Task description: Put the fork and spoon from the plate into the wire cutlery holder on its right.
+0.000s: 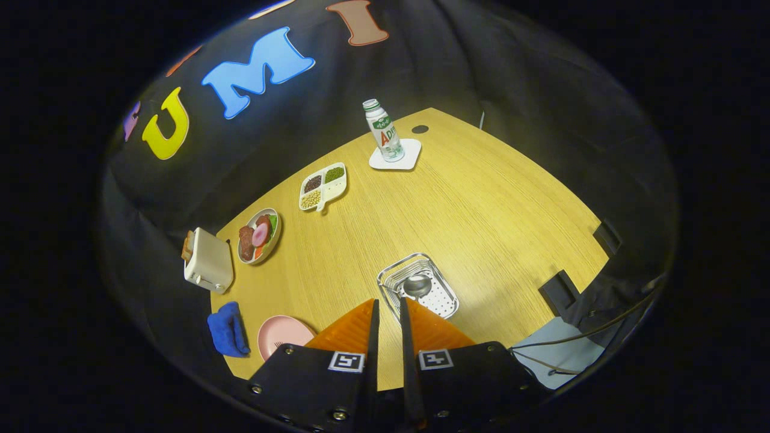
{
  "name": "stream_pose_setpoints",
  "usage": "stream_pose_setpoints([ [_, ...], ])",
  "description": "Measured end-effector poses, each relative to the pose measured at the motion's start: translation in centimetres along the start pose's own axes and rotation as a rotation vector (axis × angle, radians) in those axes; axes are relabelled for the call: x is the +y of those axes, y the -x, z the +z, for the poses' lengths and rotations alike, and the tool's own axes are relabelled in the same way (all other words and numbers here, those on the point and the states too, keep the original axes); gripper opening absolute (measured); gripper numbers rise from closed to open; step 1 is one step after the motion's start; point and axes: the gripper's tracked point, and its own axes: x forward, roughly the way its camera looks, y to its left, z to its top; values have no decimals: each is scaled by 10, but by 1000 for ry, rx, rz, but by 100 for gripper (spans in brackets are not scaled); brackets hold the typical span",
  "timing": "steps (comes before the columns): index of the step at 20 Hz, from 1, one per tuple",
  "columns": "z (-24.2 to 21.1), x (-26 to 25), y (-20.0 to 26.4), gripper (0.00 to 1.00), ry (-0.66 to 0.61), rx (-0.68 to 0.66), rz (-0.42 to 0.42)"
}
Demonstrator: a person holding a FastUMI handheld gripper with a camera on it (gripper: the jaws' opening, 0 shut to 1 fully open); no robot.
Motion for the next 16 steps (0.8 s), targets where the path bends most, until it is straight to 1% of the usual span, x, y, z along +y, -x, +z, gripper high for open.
stream_pose_setpoints([
  [12,-26,59,1,19,95,38,89],
  [16,-40,83,-3,19,141,70,123],
])
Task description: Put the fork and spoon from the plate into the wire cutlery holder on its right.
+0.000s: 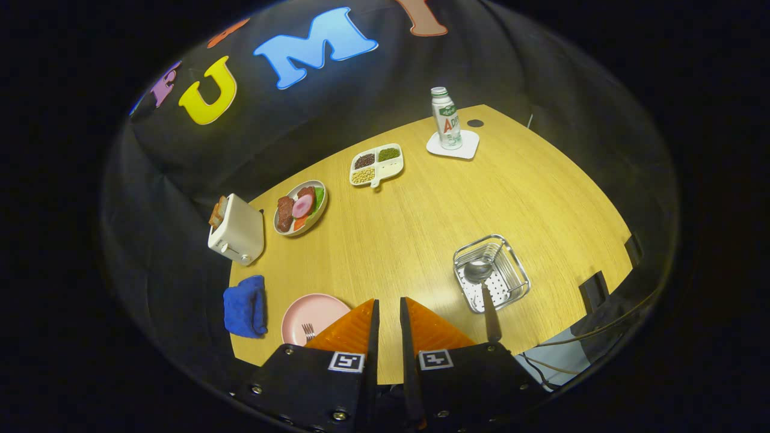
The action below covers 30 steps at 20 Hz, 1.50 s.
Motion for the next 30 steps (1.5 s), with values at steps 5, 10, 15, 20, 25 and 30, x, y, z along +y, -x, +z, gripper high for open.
stream_pose_setpoints([
  [5,-20,37,-15,19,53,61,53],
  [10,-46,69,-33,19,129,133,89],
  [15,-81,96,-52,19,203,219,114],
  [20,-113,119,-65,19,246,299,143],
  [25,-144,132,-76,19,284,384,155],
  [30,-179,137,-85,19,323,502,148],
])
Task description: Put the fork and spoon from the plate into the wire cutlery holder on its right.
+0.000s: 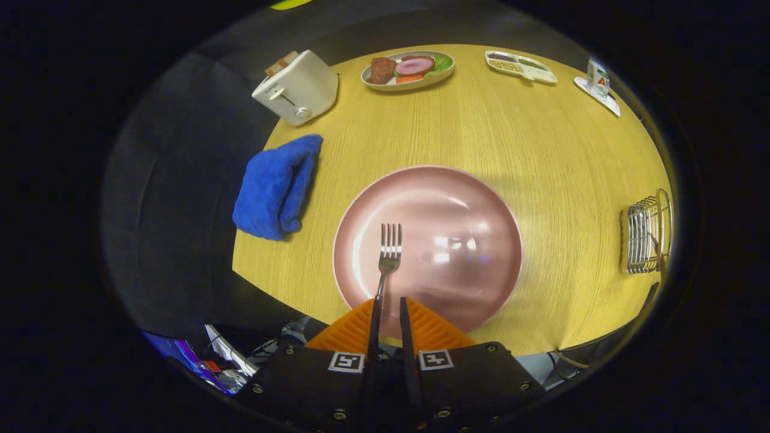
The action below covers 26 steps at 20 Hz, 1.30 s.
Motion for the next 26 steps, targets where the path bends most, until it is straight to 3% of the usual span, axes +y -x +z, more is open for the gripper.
stream_pose_setpoints([
  [5,-9,9,-22,19,-35,68,7],
  [8,-8,11,-30,25,-63,85,7],
  [20,-17,12,-55,25,-140,150,8],
  [21,-20,13,-52,9,-152,160,19],
  [25,-15,13,-55,11,-190,131,54],
  [26,-15,15,-48,2,-195,129,69],
])
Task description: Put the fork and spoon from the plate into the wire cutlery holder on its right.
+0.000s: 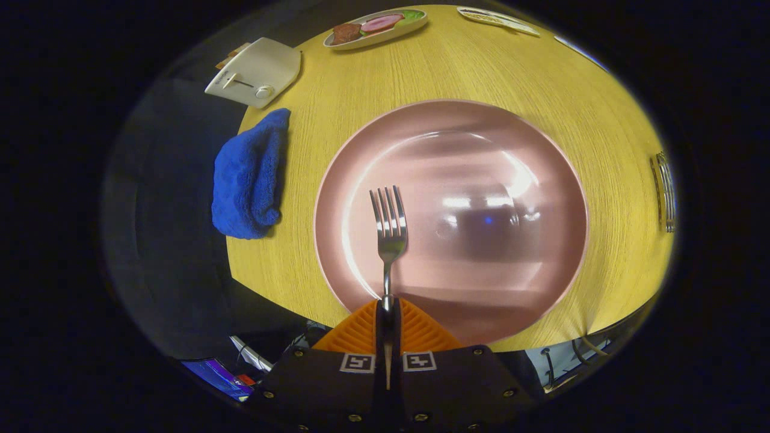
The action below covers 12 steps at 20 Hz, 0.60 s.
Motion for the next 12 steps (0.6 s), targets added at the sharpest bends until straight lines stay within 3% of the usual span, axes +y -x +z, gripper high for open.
stream_pose_setpoints([
  [12,37,-14,56,2,-117,-137,77],
])
